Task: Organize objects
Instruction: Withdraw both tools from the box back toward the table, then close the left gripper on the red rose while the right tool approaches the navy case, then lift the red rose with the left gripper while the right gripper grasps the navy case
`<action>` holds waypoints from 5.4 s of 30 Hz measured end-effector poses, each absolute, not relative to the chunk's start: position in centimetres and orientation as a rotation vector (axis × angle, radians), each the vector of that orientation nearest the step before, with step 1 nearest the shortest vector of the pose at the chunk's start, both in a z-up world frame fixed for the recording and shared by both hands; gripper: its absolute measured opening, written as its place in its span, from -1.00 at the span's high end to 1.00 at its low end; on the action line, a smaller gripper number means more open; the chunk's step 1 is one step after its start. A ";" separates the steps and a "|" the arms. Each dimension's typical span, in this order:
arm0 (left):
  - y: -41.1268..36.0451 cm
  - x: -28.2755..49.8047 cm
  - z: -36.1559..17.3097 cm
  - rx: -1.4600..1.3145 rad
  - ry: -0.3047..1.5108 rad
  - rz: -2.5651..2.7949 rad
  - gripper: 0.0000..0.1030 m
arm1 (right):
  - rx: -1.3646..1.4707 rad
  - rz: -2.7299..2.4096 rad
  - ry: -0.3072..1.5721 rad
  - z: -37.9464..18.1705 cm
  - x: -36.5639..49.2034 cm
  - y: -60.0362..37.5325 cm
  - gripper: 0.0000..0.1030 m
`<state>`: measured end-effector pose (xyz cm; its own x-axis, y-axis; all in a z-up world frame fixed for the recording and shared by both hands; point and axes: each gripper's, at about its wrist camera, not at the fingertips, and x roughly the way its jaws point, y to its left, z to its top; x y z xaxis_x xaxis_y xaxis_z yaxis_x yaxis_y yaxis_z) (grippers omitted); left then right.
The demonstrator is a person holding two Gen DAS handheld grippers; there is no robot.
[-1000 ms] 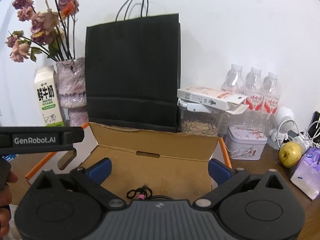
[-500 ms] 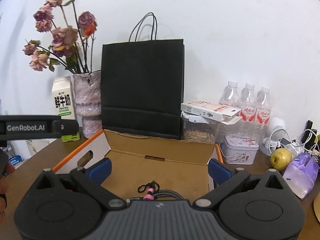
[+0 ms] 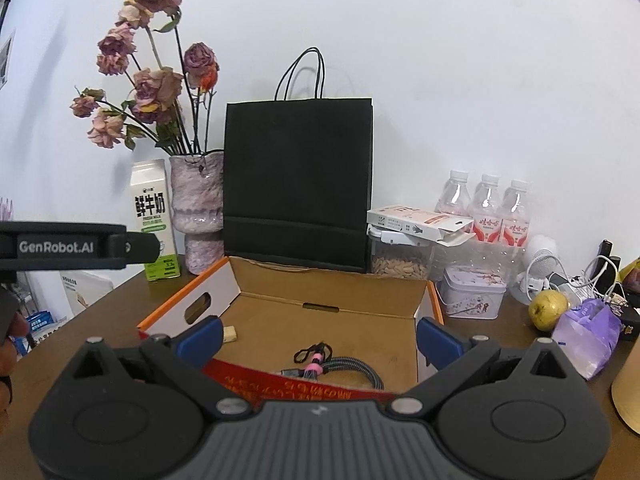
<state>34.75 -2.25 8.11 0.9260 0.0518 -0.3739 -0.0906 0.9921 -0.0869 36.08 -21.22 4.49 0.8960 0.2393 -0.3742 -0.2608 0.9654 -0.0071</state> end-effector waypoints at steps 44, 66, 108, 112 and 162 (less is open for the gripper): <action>-2.4 12.0 4.2 -0.055 0.455 0.060 -1.00 | -0.084 0.278 0.398 1.5 12.6 -23.2 -1.00; -4.2 9.3 -5.4 -0.026 0.644 -0.042 -1.00 | -0.080 0.231 0.500 -4.7 9.3 -25.9 -1.00; 0.0 11.8 -4.2 0.003 0.447 0.012 0.18 | -0.130 0.323 0.509 -5.7 14.0 -21.4 -1.00; 1.0 13.1 -3.5 0.007 0.441 0.016 0.18 | -0.132 0.345 0.482 -4.8 15.4 -20.3 -0.98; 4.8 22.9 -2.3 -0.023 0.442 -0.139 0.20 | -0.233 0.337 0.752 -5.2 25.1 -15.8 -0.36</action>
<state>22.91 4.85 -2.27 0.8944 -0.1395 -0.4250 0.1294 0.9902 -0.0527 25.06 -15.81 -5.18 0.6806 0.2150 -0.7004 -0.3795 0.9212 -0.0859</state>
